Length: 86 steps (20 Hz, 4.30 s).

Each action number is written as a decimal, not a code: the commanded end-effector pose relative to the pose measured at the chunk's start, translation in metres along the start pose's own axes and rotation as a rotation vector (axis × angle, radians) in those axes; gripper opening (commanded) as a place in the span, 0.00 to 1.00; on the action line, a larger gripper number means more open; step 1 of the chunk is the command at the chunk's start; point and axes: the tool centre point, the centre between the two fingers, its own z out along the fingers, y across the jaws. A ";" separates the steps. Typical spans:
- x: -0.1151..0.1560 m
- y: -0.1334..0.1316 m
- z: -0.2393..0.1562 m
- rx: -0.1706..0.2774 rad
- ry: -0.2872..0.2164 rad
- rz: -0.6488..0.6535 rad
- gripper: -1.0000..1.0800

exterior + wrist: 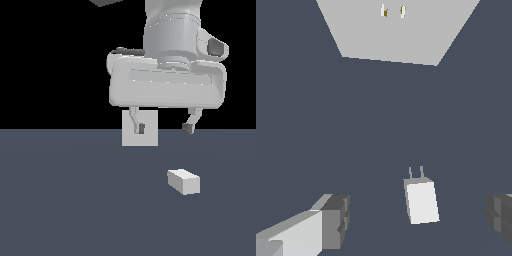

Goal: Plug the charger into the wall socket.

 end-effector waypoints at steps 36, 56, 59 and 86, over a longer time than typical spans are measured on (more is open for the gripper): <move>-0.036 0.022 0.077 0.020 0.088 -0.102 0.96; -0.034 0.020 0.080 0.019 0.088 -0.096 0.00; -0.029 0.017 0.076 0.017 0.089 -0.083 0.00; 0.055 -0.022 0.007 -0.019 0.088 0.100 0.00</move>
